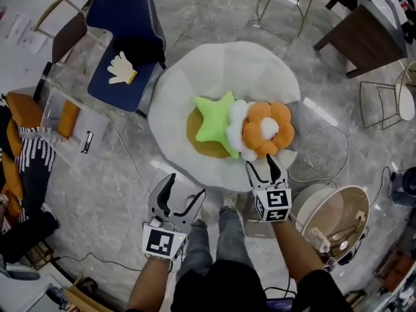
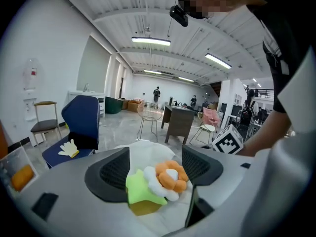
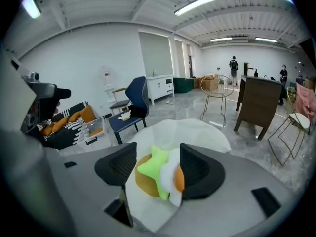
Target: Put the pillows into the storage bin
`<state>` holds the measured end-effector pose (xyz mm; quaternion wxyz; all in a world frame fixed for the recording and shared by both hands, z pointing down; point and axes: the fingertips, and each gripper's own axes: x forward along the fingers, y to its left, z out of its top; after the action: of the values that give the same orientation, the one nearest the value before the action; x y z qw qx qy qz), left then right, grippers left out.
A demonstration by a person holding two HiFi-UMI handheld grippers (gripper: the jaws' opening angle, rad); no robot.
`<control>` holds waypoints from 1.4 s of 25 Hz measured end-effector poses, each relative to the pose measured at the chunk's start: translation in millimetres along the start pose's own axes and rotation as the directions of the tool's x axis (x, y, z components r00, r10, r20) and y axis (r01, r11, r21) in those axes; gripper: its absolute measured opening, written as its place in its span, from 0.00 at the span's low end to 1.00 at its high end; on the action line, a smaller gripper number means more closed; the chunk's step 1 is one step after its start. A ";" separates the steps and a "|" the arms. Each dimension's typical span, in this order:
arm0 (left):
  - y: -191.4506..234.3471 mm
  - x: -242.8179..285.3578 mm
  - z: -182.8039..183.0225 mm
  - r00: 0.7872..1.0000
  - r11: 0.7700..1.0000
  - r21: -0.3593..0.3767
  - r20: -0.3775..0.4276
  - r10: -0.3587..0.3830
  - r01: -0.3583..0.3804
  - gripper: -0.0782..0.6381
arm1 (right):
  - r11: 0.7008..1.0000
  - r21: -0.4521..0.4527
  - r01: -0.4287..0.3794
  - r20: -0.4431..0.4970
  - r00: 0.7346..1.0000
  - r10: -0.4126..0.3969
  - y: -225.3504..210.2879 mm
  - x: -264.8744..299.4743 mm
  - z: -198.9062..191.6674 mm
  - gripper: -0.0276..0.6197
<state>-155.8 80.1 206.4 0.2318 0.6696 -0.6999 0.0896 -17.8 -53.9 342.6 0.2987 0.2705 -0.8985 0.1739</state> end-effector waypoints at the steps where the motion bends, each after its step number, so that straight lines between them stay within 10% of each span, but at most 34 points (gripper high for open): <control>1: 2.4 5.2 -6.6 1.000 1.000 -0.008 -0.007 0.005 -0.005 0.59 | 1.000 0.013 0.009 -0.017 1.000 -0.009 -6.6 15.2 -9.7 0.49; 17: 37.9 42.5 -119.1 0.986 0.990 -0.119 -0.160 0.049 -0.068 0.59 | 0.985 -0.047 0.167 -0.268 0.948 -0.174 -77.1 180.5 -150.7 0.49; 35: 39.6 37.3 -183.0 0.961 0.975 -0.184 -0.266 0.075 -0.127 0.59 | 0.941 -0.226 0.250 -0.394 0.860 -0.323 -110.3 219.7 -214.0 0.48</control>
<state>-156.9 130.0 390.7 0.3815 0.5890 -0.7028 0.1169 -6.2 -123.9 660.7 0.5316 0.3308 -0.7725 0.1061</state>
